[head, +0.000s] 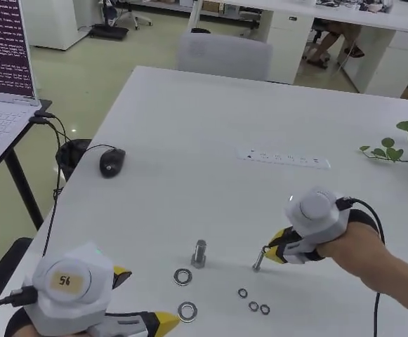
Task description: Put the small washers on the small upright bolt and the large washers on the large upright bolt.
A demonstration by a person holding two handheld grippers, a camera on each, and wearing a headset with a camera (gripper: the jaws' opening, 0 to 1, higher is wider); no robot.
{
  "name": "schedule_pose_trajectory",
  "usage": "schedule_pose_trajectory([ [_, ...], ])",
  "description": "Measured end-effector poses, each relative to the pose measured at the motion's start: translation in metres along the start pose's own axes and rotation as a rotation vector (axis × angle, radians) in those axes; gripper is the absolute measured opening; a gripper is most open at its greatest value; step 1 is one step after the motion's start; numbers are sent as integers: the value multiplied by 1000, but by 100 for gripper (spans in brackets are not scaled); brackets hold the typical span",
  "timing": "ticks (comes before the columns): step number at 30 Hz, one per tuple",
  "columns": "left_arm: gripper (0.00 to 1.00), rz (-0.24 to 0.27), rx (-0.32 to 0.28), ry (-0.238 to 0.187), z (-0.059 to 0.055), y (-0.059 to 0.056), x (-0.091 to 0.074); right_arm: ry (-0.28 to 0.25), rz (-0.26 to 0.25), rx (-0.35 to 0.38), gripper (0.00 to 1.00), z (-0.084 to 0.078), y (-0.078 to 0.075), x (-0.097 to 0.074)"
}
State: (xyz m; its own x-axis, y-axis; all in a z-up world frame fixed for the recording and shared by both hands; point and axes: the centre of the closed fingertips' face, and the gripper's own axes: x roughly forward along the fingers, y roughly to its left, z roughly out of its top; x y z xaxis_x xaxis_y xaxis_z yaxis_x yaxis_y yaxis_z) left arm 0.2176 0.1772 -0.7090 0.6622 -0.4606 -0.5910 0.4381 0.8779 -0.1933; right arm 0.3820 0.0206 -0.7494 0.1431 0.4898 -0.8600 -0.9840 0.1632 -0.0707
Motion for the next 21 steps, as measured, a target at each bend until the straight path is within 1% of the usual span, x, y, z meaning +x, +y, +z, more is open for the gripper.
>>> schedule_pose_trajectory([
  [6,69,8,-8,0,-2,3,-1,19,15,3,14,-3,1,7],
  [14,69,8,-8,4,-2,3,-1,26,17,9,14,-4,-2,10],
  [21,69,10,-9,7,-3,5,-1,36,24,7,14,-7,0,12],
])
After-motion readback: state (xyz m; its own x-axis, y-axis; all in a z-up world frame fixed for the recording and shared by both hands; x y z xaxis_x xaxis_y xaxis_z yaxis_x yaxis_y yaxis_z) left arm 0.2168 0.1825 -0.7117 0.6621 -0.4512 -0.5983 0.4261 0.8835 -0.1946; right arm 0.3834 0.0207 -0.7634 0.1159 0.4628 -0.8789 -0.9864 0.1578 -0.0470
